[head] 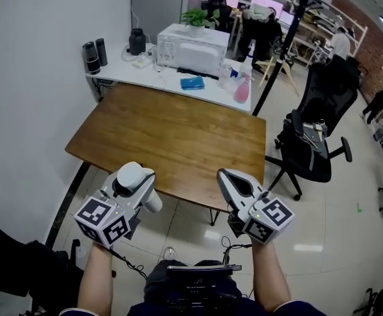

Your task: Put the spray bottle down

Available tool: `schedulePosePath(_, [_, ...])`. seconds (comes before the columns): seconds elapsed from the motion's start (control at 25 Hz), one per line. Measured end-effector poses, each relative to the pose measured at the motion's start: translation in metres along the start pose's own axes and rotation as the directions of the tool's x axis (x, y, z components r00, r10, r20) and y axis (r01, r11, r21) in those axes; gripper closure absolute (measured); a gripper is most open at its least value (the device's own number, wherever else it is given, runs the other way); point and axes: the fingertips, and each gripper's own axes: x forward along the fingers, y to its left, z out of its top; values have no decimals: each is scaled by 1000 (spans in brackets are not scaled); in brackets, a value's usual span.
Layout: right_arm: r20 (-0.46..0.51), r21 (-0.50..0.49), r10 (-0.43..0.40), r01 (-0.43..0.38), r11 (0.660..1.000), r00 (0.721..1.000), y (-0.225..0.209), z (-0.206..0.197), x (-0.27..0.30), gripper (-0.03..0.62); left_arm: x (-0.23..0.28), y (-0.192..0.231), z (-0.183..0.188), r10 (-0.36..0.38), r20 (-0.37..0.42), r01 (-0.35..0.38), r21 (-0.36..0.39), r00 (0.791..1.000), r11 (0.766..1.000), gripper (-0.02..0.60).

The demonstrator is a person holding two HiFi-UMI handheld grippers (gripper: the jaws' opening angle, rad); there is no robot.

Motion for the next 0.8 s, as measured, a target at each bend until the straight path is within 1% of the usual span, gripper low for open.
schedulePosePath(0.12, [-15, 9, -30, 30, 999, 999, -18, -2, 16, 594, 29, 19, 6, -25, 0, 25, 1, 1000, 1000, 396])
schedulePosePath(0.24, [-31, 13, -34, 34, 999, 999, -35, -6, 30, 594, 58, 34, 12, -34, 4, 34, 9, 999, 999, 396])
schedulePosePath(0.36, [-29, 23, -34, 35, 999, 999, -62, -8, 43, 594, 93, 43, 18, -35, 11, 35, 21, 999, 999, 396])
schedulePosePath(0.64, [-57, -9, -10, 9, 1000, 998, -113, -21, 79, 594, 169, 43, 10, -37, -21, 38, 47, 999, 998, 396])
schedulePosePath(0.8, [-81, -1, 30, -30, 1000, 996, -133, -29, 93, 594, 201, 45, 3, -25, -36, 28, 68, 999, 997, 396])
